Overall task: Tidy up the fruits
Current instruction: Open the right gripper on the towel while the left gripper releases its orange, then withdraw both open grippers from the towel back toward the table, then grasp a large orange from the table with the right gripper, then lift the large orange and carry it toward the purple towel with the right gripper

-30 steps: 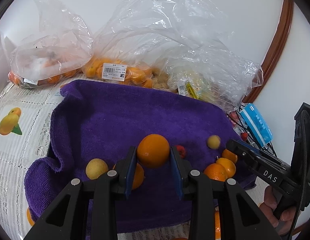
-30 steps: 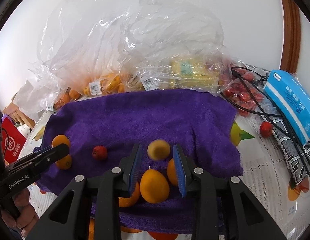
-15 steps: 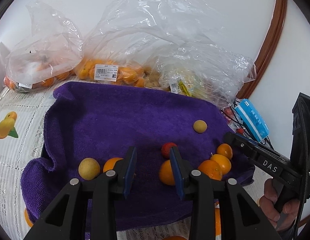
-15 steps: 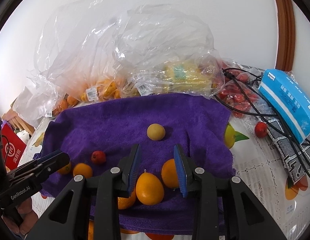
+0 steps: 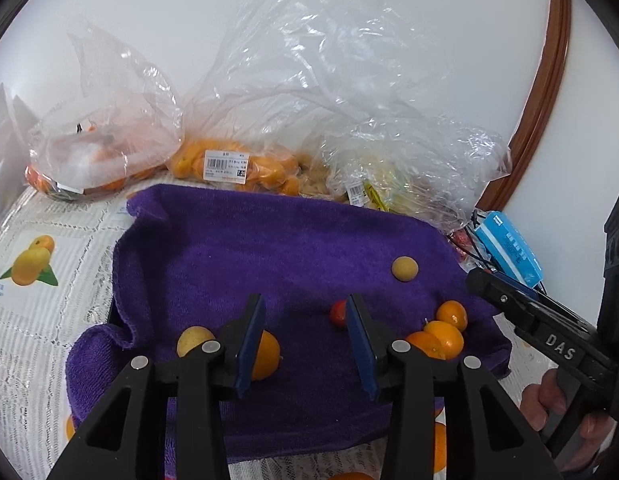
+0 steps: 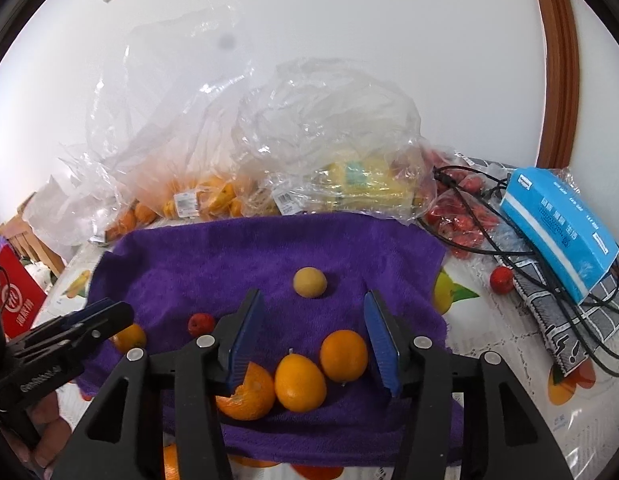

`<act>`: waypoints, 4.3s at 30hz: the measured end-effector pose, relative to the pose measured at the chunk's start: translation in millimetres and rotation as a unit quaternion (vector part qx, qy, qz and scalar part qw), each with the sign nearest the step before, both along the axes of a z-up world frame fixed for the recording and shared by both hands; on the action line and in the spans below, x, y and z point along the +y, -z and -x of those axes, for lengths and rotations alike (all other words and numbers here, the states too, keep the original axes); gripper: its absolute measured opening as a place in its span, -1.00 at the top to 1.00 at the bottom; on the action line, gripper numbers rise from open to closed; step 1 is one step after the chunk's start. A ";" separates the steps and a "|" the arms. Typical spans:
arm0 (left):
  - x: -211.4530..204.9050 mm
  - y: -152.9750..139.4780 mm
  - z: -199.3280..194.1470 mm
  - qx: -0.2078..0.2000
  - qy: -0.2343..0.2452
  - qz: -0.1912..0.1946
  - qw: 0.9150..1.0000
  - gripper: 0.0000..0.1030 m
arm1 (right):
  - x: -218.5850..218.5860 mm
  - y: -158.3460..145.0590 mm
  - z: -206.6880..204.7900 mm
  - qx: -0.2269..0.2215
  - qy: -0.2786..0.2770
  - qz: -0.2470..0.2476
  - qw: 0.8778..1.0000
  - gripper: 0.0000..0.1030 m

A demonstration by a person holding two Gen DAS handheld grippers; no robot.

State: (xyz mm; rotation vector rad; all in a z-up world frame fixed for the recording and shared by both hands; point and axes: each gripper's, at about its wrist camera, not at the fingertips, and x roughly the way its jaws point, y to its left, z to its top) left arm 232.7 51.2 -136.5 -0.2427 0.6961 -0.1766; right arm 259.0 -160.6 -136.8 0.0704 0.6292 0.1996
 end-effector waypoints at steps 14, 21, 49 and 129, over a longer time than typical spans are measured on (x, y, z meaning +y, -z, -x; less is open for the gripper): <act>-6.6 -18.1 33.4 -0.056 -0.003 -0.028 0.998 0.23 | -7.0 -16.9 58.6 -0.001 0.048 0.036 0.998 -0.50; 2.3 -17.2 52.4 -0.048 0.012 -0.032 0.998 0.23 | -10.0 -22.7 94.4 -0.009 0.073 0.044 0.996 -0.75; 58.9 2.6 75.4 0.014 -0.020 -0.016 1.000 0.15 | 50.2 32.5 97.2 0.077 -0.028 -0.008 0.997 0.08; -21.0 -0.2 124.9 0.037 0.080 -0.086 0.992 0.23 | -26.2 20.6 182.1 0.024 0.036 0.067 0.997 0.15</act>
